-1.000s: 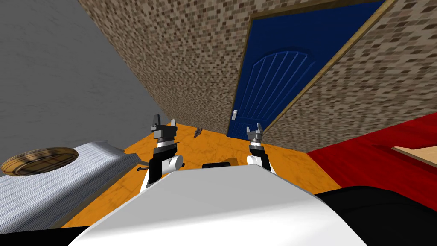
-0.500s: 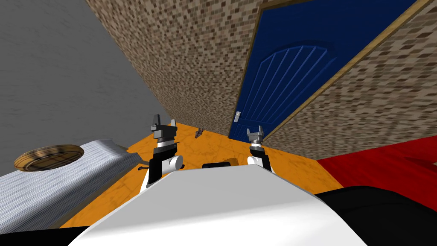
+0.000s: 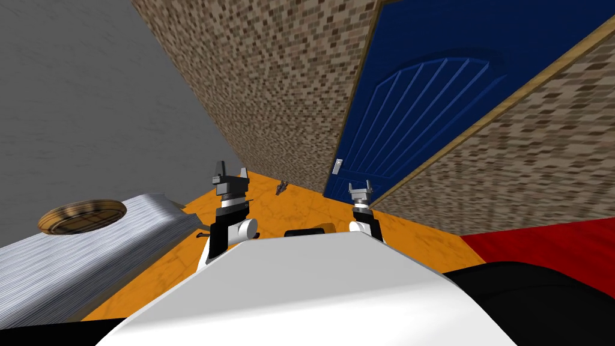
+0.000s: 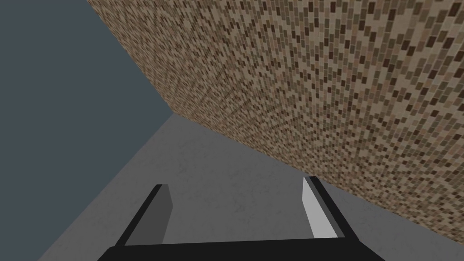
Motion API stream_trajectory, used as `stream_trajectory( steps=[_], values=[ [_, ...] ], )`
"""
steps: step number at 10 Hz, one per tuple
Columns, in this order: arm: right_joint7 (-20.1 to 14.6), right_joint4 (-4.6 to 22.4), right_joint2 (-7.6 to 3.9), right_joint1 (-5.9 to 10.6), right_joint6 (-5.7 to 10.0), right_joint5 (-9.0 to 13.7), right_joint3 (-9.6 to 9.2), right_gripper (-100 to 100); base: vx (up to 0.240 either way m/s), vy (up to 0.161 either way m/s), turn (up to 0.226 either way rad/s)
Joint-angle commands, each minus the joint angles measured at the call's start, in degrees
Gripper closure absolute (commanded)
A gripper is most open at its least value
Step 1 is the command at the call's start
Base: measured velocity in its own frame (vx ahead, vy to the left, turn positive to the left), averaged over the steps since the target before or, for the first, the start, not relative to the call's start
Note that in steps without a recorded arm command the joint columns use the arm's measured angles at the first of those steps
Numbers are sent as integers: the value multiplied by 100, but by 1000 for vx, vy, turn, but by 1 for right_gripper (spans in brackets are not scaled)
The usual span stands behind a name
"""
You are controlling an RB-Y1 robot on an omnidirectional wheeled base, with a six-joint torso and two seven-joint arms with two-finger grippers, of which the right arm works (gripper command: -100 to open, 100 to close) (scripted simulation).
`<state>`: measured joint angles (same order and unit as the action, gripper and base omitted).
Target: Pull the door open
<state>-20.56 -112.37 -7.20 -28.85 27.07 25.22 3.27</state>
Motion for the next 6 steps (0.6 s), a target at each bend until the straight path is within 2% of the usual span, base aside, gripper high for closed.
stream_trajectory(
  steps=[1,6],
  values=[
    [-151,95,-15,3,11,168,22,-100,110,-23,78],
    [-589,366,-66,-21,53,681,85,-100,99,-14,76]
  ],
)
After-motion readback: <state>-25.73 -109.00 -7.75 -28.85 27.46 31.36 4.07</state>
